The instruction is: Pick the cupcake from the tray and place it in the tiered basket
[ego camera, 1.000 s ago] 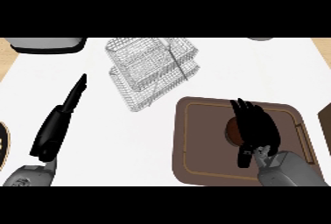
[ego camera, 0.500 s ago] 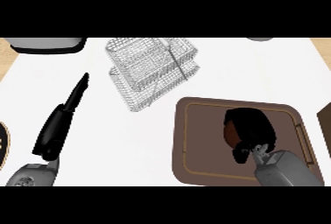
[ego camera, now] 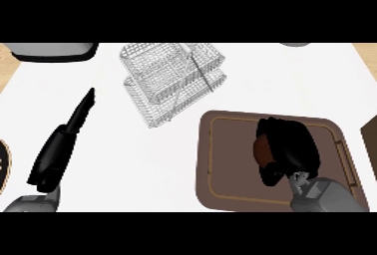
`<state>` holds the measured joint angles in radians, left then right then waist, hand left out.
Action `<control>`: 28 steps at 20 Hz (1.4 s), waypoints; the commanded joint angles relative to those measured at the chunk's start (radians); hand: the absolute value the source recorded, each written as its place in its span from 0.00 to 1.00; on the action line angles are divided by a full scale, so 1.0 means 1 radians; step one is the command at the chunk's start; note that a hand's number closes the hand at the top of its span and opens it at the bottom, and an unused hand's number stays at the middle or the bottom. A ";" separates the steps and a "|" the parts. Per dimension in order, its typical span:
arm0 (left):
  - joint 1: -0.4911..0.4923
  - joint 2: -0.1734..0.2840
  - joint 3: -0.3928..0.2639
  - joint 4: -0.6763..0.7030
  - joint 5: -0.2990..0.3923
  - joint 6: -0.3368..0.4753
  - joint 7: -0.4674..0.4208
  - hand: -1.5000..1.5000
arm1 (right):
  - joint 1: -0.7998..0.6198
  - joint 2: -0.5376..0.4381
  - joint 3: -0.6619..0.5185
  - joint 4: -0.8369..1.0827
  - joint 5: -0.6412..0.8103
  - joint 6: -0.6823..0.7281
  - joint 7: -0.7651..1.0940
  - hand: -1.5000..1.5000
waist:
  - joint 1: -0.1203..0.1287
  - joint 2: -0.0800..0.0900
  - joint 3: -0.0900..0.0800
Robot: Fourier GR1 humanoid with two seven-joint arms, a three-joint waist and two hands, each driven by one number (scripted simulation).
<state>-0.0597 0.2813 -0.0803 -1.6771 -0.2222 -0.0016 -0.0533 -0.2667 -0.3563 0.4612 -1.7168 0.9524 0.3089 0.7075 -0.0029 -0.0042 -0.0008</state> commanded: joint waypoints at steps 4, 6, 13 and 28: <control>0.034 0.024 0.061 0.006 0.001 0.026 0.006 0.50 | 0.196 0.085 -0.145 -0.087 0.154 -0.091 0.466 1.00 | -0.092 -0.021 -0.002; 0.025 0.006 0.043 0.011 0.000 0.024 0.021 0.50 | 0.267 0.123 -0.105 -0.185 0.234 -0.126 0.540 1.00 | -0.086 -0.017 -0.002; 0.014 0.006 0.026 -0.033 0.014 -0.006 0.047 0.50 | 0.234 0.349 -0.033 -0.539 0.410 -0.125 0.655 1.00 | -0.031 -0.014 -0.002; -0.031 -0.012 0.016 0.026 -0.009 -0.014 -0.001 0.50 | -0.263 0.356 0.079 -0.540 0.522 0.147 0.730 1.00 | 0.023 0.004 -0.004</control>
<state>-0.0669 0.2716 -0.0724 -1.6787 -0.2286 -0.0171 -0.0515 -0.3623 -0.0124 0.5537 -2.3248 1.5064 0.3567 1.1836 0.0117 -0.0042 -0.0050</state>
